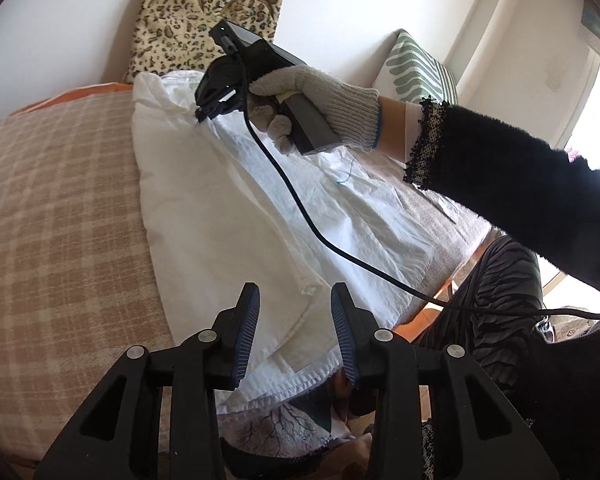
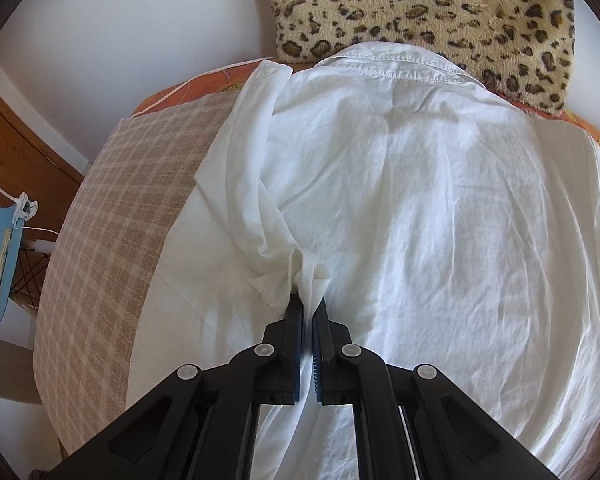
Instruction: Fold small clothes
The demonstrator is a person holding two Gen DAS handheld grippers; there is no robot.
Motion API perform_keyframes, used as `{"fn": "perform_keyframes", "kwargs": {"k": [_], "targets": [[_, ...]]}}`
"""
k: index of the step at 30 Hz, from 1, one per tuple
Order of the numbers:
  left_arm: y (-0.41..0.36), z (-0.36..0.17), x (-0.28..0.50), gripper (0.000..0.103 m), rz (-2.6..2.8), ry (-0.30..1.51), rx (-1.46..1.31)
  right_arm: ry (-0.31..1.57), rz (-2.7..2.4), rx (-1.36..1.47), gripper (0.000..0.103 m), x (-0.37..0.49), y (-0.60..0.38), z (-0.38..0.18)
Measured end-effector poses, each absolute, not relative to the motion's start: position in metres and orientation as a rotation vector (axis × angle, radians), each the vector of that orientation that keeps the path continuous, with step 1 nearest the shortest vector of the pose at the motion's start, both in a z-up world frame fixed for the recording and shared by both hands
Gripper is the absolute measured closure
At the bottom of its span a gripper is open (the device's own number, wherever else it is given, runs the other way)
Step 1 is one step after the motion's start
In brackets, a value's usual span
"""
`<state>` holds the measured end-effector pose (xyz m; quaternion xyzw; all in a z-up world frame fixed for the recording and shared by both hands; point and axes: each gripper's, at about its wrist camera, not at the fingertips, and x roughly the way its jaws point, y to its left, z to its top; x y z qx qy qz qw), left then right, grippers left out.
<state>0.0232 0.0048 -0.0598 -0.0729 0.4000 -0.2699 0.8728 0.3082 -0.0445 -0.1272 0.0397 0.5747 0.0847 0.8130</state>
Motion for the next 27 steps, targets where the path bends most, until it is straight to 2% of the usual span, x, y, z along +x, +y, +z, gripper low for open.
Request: {"fn": "perform_keyframes", "kwargs": {"k": [4, 6, 12, 19, 23, 27], "targets": [[0.031, -0.070, 0.035, 0.067, -0.458, 0.882, -0.225, 1.217, 0.151, -0.039, 0.071, 0.302, -0.041, -0.115], [0.028, -0.072, 0.038, 0.067, -0.441, 0.883, -0.196, 1.168, 0.136, -0.084, 0.070, 0.295, -0.041, -0.103], [-0.005, -0.073, 0.044, 0.067, -0.488, 0.885, -0.083, 1.095, 0.271, 0.030, 0.070, 0.276, -0.046, -0.079], [-0.039, -0.093, 0.050, 0.067, -0.545, 0.971, 0.013, 1.141, 0.341, -0.011, 0.070, 0.262, -0.024, -0.101], [-0.045, -0.090, 0.050, 0.067, -0.559, 0.969, 0.025, 1.183, 0.294, 0.007, 0.070, 0.259, -0.032, -0.117], [-0.047, -0.076, 0.047, 0.067, -0.568, 0.924, 0.017, 1.152, 0.301, 0.074, 0.070, 0.247, -0.050, -0.109]]}}
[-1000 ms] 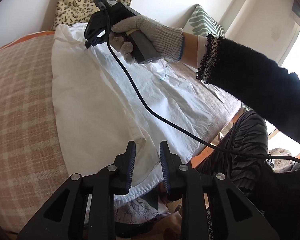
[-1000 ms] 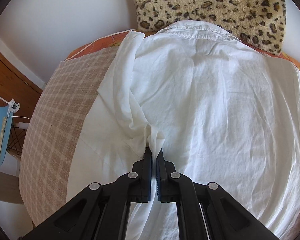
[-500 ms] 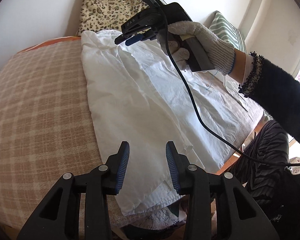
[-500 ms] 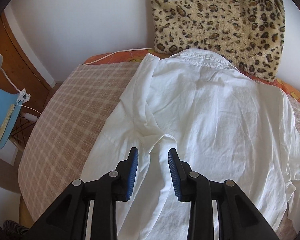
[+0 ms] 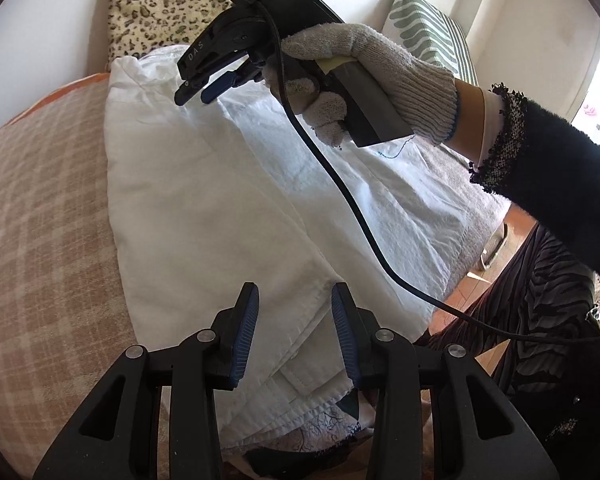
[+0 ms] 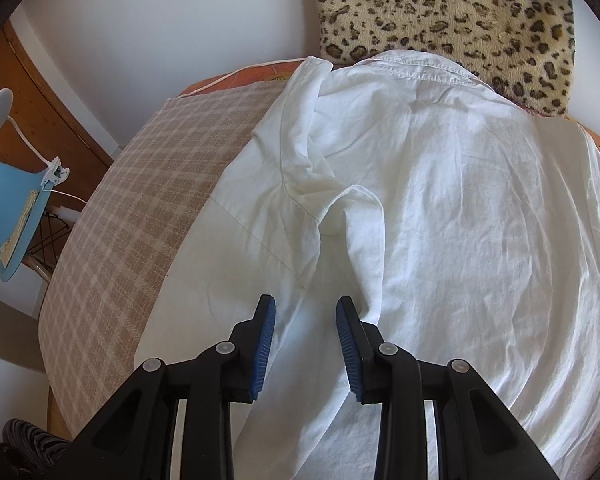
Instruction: Fold small clothes
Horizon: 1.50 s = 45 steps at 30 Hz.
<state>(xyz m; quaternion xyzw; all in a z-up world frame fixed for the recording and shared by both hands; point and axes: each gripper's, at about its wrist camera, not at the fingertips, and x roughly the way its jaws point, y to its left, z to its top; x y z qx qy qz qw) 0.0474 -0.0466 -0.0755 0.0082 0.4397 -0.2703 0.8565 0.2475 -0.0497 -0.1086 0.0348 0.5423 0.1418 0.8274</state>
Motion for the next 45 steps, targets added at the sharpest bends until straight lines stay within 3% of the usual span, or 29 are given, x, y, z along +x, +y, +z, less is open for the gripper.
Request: {"fn": "perform_keyframes", "kwargs": {"k": [10, 20, 28, 31, 45], "targets": [[-0.062, -0.045, 0.054, 0.067, -0.621, 0.797, 0.048, 1.008, 0.219, 0.197, 0.052, 0.188, -0.158, -0.036], [-0.119, -0.026, 0.066, 0.067, -0.724, 0.732, 0.110, 0.919, -0.056, 0.274, 0.050, 0.078, -0.301, -0.004], [-0.179, -0.019, 0.075, 0.067, -0.836, 0.736, 0.145, 0.949, -0.305, 0.357, 0.050, -0.007, -0.413, -0.021], [-0.193, -0.017, 0.088, 0.056, -0.855, 0.752, 0.122, 0.984, -0.377, 0.401, 0.049, -0.031, -0.445, -0.039], [-0.292, -0.028, 0.102, 0.056, -0.965, 0.796, 0.121, 1.060, -0.329, 0.606, 0.054, -0.065, -0.503, -0.101]]}}
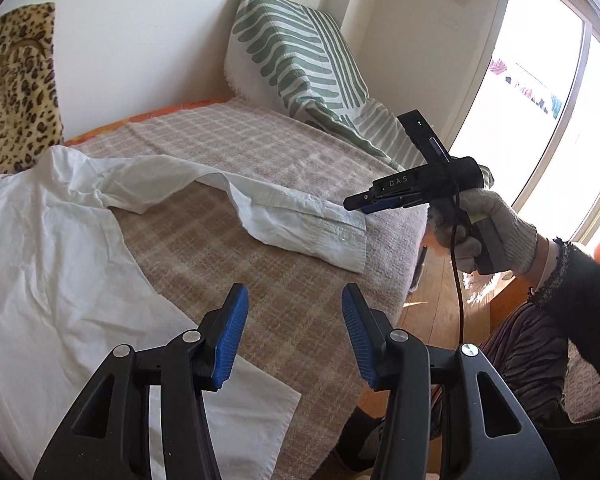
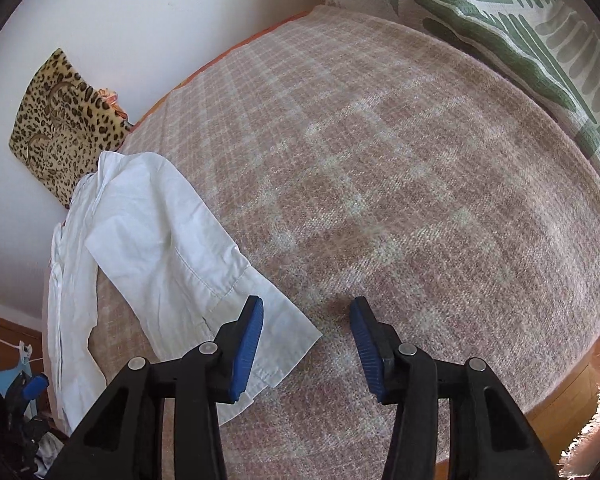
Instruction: Fold small clothes
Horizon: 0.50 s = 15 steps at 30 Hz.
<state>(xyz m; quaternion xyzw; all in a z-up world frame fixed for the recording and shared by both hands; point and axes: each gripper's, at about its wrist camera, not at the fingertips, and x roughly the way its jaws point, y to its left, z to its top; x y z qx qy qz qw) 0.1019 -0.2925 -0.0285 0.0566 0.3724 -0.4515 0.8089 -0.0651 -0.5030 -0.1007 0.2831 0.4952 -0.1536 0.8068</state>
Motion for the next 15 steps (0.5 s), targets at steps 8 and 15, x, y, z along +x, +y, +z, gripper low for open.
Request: {"fn": "perform_keyframes", "kwargs": {"k": [8, 15], "targets": [[-0.359, -0.041, 0.090, 0.041, -1.024, 0.779, 0.164, 1.008, -0.212, 0.722, 0.099, -0.073, -0.496, -0.103], [-0.398, -0.051, 0.087, 0.041, -0.995, 0.692, 0.194, 0.877, -0.053, 0.806, 0.100, -0.075, -0.485, -0.067]]}}
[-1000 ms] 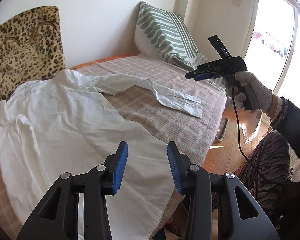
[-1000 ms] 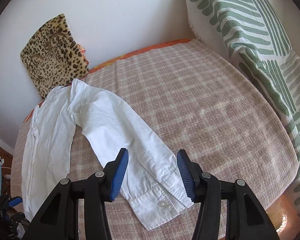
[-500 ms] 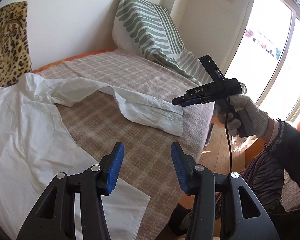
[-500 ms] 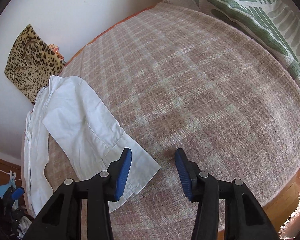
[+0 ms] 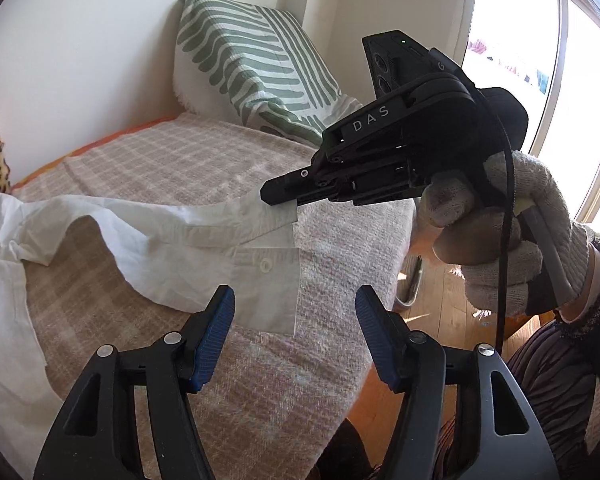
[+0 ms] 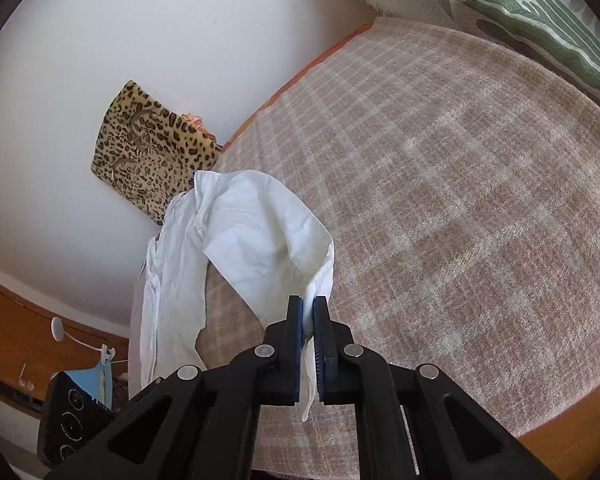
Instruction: Fold small clothes
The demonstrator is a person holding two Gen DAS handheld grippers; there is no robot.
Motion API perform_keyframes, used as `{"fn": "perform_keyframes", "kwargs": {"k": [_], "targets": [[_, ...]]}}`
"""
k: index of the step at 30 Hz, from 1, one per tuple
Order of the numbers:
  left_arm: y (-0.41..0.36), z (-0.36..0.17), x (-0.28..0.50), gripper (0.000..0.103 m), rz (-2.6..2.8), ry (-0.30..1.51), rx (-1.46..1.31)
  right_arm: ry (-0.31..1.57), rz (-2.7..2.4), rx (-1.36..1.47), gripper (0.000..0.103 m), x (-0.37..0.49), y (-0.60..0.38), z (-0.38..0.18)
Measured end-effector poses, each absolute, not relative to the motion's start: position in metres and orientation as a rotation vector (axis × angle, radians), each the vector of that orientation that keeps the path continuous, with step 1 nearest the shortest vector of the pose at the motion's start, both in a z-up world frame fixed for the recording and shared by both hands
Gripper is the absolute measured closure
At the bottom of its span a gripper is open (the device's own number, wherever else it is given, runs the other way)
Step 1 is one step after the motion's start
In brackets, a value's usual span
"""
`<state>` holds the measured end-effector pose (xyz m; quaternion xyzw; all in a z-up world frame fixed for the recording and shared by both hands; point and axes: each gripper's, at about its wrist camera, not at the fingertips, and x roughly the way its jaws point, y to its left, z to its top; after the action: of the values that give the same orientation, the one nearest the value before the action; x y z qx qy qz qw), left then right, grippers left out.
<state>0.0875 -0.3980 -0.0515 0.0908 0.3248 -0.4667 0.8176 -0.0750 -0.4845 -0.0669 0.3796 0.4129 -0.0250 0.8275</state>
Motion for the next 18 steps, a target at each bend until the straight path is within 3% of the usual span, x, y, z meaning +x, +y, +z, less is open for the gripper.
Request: {"fn": "perform_keyframes", "kwargs": {"k": [11, 13, 15, 18], "targets": [[-0.414, -0.060, 0.111, 0.043, -0.849, 0.635, 0.186, 0.867, 0.044, 0.852, 0.100, -0.058, -0.460, -0.061], [-0.413, -0.062, 0.116, 0.060, -0.857, 0.643, 0.172, 0.863, 0.063, 0.876, 0.100, -0.058, -0.460, -0.062], [-0.411, -0.063, 0.121, 0.089, -0.873, 0.653, 0.147, 0.860, 0.080, 0.886, 0.100, -0.059, -0.458, -0.061], [-0.401, -0.061, 0.127, 0.098, -0.903, 0.651, 0.076, 0.858, 0.094, 0.875, 0.100, -0.060, -0.453, -0.056]]}}
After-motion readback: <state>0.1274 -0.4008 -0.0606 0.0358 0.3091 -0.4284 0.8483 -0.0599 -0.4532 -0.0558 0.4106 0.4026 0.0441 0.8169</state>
